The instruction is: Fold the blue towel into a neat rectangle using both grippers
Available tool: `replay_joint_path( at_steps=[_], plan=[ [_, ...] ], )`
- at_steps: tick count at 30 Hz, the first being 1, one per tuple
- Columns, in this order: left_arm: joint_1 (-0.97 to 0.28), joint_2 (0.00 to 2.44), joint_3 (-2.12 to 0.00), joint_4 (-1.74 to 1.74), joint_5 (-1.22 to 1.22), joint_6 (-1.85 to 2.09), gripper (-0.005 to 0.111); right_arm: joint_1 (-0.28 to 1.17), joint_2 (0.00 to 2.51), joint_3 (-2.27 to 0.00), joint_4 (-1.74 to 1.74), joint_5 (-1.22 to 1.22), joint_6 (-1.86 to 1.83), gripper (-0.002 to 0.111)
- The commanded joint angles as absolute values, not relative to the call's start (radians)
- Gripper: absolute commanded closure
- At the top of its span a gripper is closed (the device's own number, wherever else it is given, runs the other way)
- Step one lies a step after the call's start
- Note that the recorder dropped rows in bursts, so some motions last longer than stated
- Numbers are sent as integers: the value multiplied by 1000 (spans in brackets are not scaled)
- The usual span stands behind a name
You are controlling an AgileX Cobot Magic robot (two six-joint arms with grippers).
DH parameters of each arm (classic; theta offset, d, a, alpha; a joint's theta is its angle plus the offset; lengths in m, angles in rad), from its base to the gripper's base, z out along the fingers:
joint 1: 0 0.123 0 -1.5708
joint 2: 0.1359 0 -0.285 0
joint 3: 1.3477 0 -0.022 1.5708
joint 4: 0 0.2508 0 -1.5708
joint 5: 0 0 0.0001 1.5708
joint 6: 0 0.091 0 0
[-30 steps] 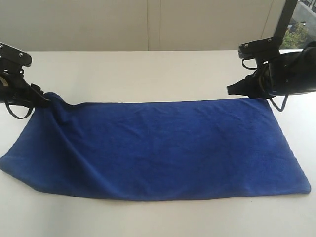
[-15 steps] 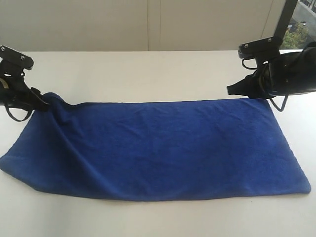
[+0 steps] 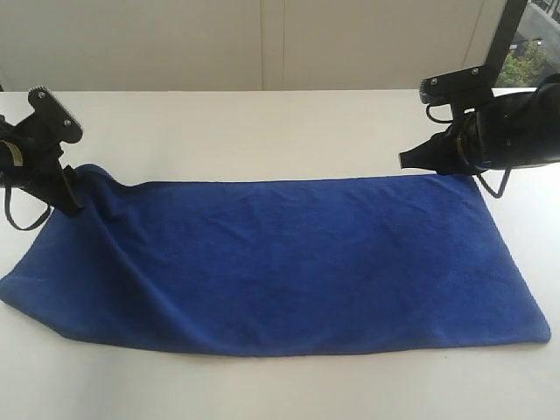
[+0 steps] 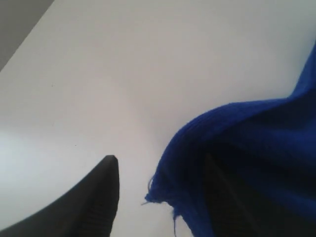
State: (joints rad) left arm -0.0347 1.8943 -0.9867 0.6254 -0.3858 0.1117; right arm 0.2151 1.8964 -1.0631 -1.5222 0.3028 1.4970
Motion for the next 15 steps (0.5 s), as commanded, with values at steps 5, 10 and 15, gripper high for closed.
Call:
replay_joint_path(
  at_steps=[5, 10, 15],
  plan=[
    [-32, 1912, -990, 633, -396, 170, 50, 209, 1889, -1058, -1521, 280, 1489, 72],
    [-32, 1912, -990, 623, -403, 183, 60, 209, 1889, -1058, -1521, 282, 1489, 72],
    [-32, 1912, -990, 621, -420, 183, 80, 209, 1897, -1058, -1521, 294, 1489, 73]
  ],
)
